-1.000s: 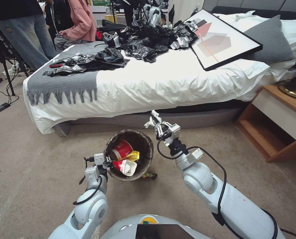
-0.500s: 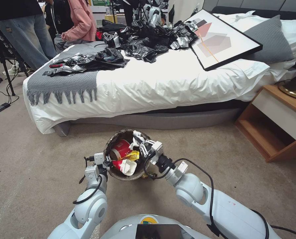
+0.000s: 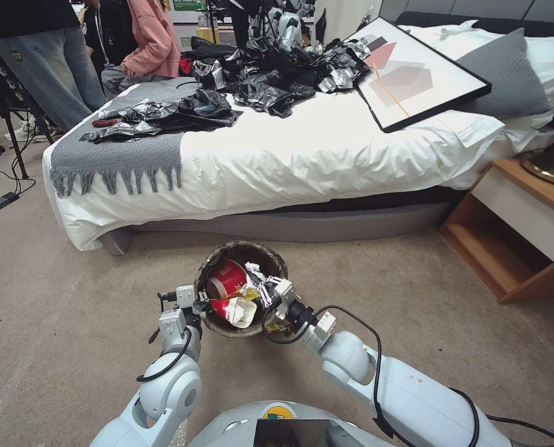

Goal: Pick up the trash bin, then pick up the garbage from the floor and place it into the trash bin.

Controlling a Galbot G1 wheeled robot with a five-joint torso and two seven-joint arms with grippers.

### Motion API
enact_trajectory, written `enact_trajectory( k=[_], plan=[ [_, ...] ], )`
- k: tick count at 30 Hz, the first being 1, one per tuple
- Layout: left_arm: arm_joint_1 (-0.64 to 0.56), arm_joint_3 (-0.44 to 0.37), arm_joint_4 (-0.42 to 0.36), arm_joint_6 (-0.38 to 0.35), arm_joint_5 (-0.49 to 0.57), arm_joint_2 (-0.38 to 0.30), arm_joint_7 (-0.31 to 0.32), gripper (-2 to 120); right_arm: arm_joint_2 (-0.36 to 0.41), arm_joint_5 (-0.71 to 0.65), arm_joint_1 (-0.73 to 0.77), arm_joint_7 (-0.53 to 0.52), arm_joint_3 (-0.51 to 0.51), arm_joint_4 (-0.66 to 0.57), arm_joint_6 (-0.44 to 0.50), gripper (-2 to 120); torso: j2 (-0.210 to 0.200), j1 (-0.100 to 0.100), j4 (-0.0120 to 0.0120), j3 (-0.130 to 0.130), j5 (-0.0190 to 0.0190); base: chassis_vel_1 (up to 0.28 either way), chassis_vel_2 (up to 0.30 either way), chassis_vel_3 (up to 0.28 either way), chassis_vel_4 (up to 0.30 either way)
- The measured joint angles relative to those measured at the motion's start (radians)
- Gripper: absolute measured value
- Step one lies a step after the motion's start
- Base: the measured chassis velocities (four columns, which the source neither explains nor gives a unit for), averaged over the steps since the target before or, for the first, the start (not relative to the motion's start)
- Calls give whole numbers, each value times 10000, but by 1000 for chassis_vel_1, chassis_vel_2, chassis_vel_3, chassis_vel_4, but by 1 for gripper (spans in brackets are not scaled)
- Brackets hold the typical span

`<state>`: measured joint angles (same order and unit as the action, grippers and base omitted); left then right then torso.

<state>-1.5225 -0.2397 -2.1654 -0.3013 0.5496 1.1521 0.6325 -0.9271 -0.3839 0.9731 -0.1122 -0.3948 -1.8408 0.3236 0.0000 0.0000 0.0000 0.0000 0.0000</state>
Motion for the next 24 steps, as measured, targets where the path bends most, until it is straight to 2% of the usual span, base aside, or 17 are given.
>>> enact_trajectory(
  k=[5,6,7,9,12,17,18,20,23,24],
  plan=[
    [0,-20,-17,13,-5,5,-1,0,-59,144,-52,-203,-31,145,-43,19,0,0,-1,0,0,0,0,0,0],
    [0,-20,-17,13,-5,5,-1,0,-59,144,-52,-203,-31,145,-43,19,0,0,-1,0,0,0,0,0,0],
    [0,-20,-18,16,-7,10,-1,0,-82,163,-70,-269,-35,151,-68,27,0,0,-1,0,0,0,0,0,0],
    [0,-20,-17,16,-9,15,-2,0,-93,166,-77,-295,-36,152,-84,31,0,0,0,0,0,0,0,0,0],
    [0,-6,-17,23,-21,36,-9,0,-168,178,-125,-409,-59,182,-137,46,0,0,-1,0,0,0,0,0,0],
    [0,-7,-16,29,-22,36,-11,0,-223,184,-169,-472,-80,206,-186,58,0,0,-1,0,0,0,0,0,0],
    [0,-9,-14,31,-23,36,-12,0,-244,188,-186,-488,-88,222,-190,65,0,0,-1,0,-1,0,0,0,0],
    [0,-11,-11,33,-24,36,-12,0,-254,188,-195,-492,-91,226,-192,68,0,0,-1,0,-1,0,0,0,0],
    [0,-13,-1,40,-25,37,-14,0,-294,187,-234,-536,-110,231,-207,83,0,0,0,0,-1,0,0,0,0],
    [0,-13,-1,40,-25,37,-14,0,-294,187,-234,-536,-110,231,-207,83,0,0,0,0,-1,0,0,0,0]
  ],
)
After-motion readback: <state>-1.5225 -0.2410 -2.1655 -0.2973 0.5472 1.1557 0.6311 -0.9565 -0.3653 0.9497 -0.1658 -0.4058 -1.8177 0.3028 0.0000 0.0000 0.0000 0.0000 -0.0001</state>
